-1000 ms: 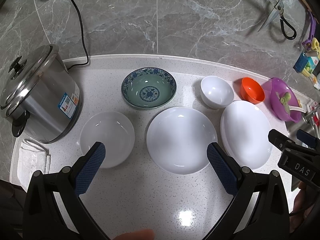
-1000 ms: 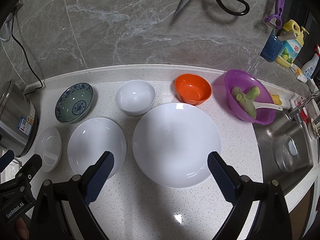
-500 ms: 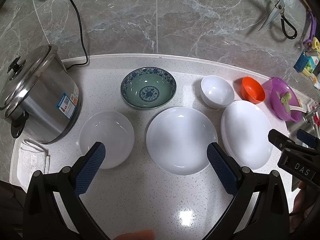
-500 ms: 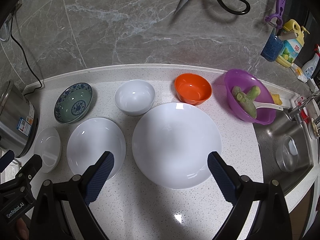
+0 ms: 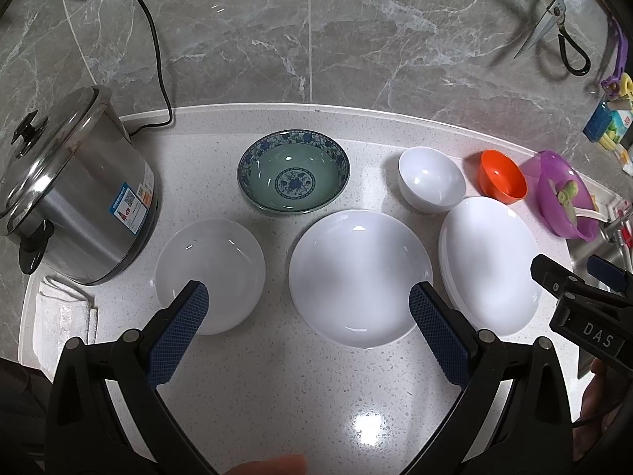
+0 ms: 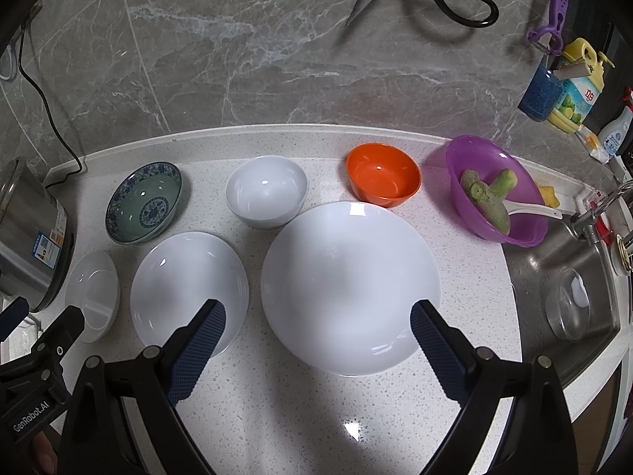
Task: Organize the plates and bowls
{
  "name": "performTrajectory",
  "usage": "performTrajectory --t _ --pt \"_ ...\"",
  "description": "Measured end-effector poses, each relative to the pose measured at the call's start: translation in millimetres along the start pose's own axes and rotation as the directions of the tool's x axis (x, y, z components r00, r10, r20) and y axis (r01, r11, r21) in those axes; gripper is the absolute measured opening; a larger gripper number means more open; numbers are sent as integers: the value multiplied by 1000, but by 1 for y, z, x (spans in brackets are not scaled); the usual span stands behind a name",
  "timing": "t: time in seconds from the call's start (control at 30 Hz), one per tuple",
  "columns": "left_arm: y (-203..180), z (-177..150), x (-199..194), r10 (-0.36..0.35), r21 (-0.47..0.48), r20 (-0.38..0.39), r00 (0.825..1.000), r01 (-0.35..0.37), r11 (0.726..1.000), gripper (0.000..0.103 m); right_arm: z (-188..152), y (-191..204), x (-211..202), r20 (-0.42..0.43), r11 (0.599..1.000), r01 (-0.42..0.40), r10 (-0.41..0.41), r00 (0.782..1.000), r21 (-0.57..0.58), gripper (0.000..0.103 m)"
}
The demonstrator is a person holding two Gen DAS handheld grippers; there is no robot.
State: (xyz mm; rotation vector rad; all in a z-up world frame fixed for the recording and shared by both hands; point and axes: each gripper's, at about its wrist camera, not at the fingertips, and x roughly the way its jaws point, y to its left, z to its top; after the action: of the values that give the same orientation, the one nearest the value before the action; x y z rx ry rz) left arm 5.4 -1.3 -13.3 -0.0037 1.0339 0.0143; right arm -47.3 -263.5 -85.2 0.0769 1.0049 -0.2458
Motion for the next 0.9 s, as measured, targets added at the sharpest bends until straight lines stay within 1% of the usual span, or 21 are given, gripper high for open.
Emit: performTrajectory --t 0.9 --pt "-2 5 9 -3 2 -20 1000 3 1000 102 3 3 5 -13 1000 2 -2 1000 -2 97"
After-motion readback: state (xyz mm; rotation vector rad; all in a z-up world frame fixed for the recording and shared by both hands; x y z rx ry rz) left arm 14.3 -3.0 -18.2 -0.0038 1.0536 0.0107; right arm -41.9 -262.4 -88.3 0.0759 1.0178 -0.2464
